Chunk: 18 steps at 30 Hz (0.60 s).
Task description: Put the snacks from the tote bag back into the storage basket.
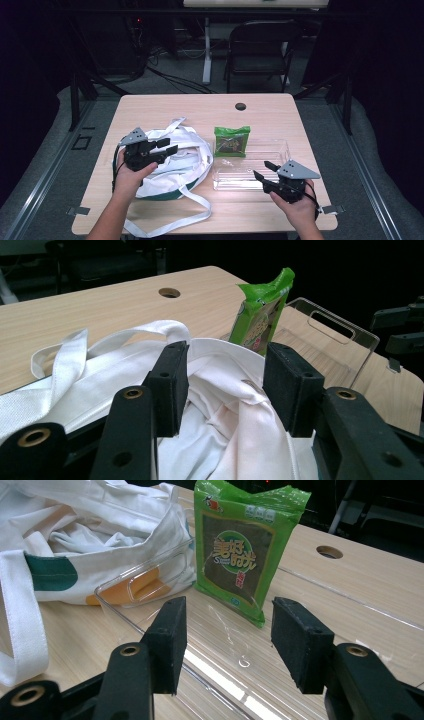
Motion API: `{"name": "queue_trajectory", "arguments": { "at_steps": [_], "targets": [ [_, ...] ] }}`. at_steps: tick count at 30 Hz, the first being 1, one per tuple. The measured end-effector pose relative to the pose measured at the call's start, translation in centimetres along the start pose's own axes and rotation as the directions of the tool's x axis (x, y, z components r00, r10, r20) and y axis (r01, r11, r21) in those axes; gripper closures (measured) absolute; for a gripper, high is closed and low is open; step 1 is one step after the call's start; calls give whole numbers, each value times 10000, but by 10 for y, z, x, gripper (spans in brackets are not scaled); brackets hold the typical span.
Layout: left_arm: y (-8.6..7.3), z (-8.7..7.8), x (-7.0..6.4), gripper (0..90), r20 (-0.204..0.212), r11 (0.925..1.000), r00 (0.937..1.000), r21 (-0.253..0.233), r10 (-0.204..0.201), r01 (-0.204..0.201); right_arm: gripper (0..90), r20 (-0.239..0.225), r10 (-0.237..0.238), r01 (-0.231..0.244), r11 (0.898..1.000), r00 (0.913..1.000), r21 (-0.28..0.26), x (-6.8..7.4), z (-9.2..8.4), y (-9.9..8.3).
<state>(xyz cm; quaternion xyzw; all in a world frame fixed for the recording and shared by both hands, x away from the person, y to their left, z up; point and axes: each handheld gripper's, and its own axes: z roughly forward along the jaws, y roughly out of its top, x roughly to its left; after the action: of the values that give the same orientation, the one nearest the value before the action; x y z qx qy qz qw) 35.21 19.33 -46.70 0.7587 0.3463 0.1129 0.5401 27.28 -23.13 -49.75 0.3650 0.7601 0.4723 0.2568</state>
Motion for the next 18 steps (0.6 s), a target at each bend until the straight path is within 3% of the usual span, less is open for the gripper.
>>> {"name": "queue_trajectory", "arguments": {
  "at_steps": [18],
  "targets": [
    [-3, 3, 1, 500, -182, 9999, 9998, 151, -61, 64, 483, 185, 186, -189, 9997, 9997, 122, 0, 9, -13]
  ]
}}
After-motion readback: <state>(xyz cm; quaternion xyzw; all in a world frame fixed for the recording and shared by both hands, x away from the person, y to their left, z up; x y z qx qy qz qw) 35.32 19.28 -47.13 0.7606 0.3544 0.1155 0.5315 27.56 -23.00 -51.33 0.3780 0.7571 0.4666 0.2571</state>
